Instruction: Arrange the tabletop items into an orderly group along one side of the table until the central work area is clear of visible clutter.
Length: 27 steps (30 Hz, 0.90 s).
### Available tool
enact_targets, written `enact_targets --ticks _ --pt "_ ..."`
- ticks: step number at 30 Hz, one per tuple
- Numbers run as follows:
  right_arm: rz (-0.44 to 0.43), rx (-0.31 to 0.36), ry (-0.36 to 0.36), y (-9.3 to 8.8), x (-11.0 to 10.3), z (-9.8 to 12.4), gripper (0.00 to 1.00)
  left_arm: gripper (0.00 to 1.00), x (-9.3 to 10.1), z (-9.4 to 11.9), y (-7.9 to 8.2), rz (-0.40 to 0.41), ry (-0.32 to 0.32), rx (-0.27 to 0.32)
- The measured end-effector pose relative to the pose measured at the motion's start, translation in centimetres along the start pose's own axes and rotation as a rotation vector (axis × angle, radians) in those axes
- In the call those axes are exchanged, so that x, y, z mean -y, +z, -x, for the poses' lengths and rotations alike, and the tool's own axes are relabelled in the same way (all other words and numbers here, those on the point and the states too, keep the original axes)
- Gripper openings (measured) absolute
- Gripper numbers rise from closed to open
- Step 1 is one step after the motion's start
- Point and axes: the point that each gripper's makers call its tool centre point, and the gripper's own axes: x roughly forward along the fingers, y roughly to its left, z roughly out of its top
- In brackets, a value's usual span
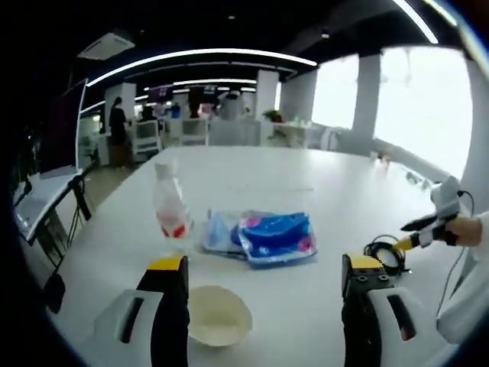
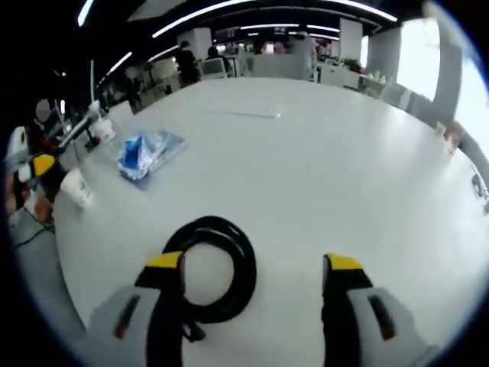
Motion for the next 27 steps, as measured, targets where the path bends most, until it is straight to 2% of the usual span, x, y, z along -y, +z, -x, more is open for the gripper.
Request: enact_targets --ticks 2,6,12,16,19,24,27 --pt "-0.004 0.001 -0.005 0.2 0.1 0.0 0.71 0.80 -0.3 -0.6 0.1 0.026 -0.010 -0.026" --pt "-0.014 0.007 -0.003 0.6 0.0 0.2 0.71 0.77 -0.9 -1.3 0.0 0.003 -0.017 -0.103" --pt "0.002 0.000 0.000 1.1 -0.6 0.0 0.70 0.72 -1.5 -2.4 1.0 0.035 -0.020 -0.125" --pt "0.033 0.000 0.004 1.8 -1.2 -0.3 0.69 0.70 -1.5 -3.7 1.2 0.015 -0.037 -0.138" --pt "0.040 0.013 0.018 2.9 -1.9 -0.4 0.68 0.70 -1.3 -4.7 1.3 0.000 -0.055 -0.158" --pt "0.069 0.035 0.039 4.5 -3.1 -0.8 0.66 0.70 -1.9 -6.4 1.9 0.000 -0.046 -0.163" --pt "0.082 0.042 0.050 5.3 -4.0 -1.1 0.66 0.69 -1.8 -7.6 1.8 -0.001 -0.068 -0.178"
